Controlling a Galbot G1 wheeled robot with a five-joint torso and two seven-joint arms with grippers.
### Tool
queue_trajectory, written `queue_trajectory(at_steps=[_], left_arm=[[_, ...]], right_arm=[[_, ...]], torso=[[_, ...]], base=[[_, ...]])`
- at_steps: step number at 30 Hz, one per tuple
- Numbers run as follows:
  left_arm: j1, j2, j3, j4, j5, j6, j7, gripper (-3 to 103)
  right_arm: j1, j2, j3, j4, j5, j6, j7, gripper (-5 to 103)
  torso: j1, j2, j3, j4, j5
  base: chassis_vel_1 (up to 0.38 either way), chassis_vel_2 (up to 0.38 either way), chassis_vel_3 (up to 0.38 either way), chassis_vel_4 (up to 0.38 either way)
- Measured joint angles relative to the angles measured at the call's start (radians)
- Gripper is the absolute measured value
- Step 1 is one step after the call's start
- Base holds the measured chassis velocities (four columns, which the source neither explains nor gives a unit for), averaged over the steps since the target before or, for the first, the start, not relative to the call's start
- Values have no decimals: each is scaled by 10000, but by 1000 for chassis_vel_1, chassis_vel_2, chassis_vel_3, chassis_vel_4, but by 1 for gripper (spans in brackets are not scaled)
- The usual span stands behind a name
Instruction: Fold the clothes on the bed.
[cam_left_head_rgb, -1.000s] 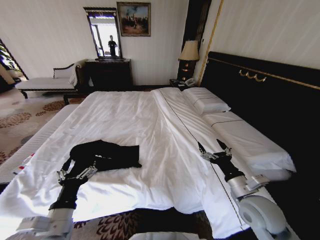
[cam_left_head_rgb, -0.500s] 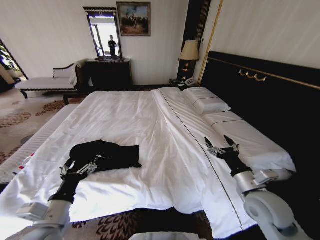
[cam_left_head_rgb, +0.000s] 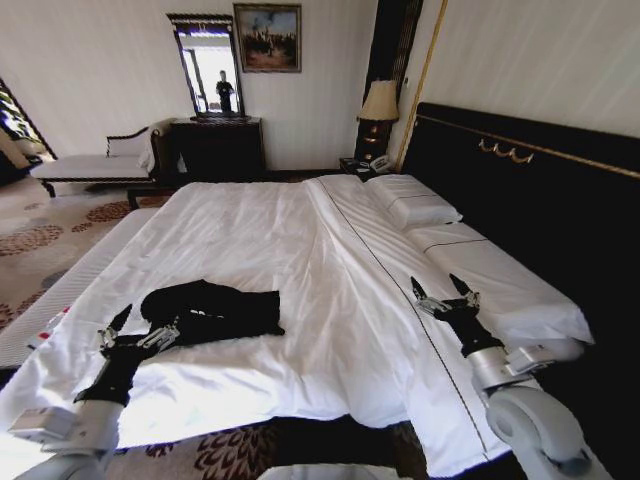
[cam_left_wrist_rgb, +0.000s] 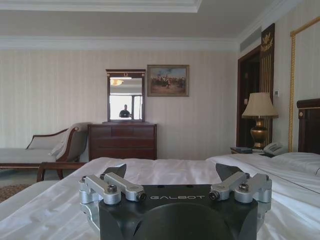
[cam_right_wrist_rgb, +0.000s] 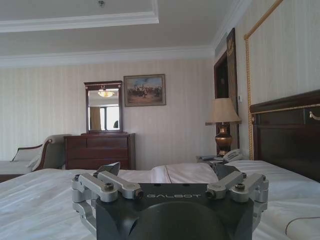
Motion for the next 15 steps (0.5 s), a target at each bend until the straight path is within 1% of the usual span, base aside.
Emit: queue_trajectory(at_steps=[15], left_arm=[[33,-206,121,-219,28,-47,25,100]], right_arm=[[5,282,-173,-141,-181,130,-67,100]], torso=[[0,0,-1,1,-3]], base=[[95,106,-93,-102]])
